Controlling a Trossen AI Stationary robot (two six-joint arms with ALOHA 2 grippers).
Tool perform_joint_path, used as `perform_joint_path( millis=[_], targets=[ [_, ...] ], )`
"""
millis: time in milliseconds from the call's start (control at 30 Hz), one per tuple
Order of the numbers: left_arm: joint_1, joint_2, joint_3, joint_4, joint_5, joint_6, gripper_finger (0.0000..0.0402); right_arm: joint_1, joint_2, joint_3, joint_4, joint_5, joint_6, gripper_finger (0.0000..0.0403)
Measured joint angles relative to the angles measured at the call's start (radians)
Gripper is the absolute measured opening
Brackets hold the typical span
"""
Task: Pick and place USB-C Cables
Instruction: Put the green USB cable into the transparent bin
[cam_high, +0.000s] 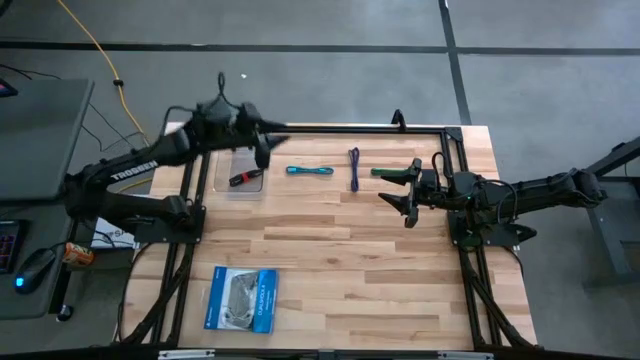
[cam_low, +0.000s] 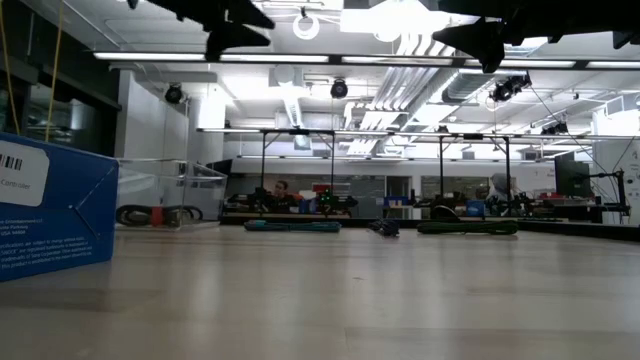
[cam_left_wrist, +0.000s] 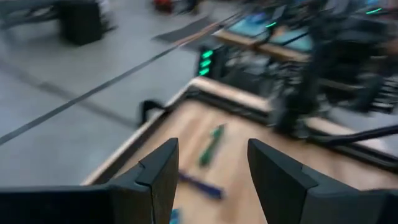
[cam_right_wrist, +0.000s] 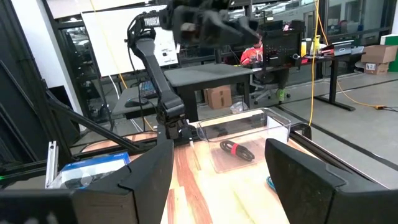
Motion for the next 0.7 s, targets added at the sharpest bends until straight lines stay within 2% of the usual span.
perform_joint_path(
  millis=[233,367,533,700],
  targets=[
    [-0.297,0.001,-0.27,0.488,-0.017,-0.012,0.0172,0.0,0.0,0.0,0.0,0.0,0.0,0.0246],
    [-0.428,0.002,-0.357,0.674,-0.075,0.017,0.0172,0.0,0.0,0.0,0.007,0.0,0.0,0.0246],
    [-0.544,0.002,-0.36,0.674,-0.155,0.084,0.0172,0.0,0.0,0.0,0.016,0.0,0.0,0.0246],
    [-0.621,0.002,-0.36,0.575,-0.338,0.153,0.0172,0.0,0.0,0.0,0.016,0.0,-0.001,0.0246]
  ],
)
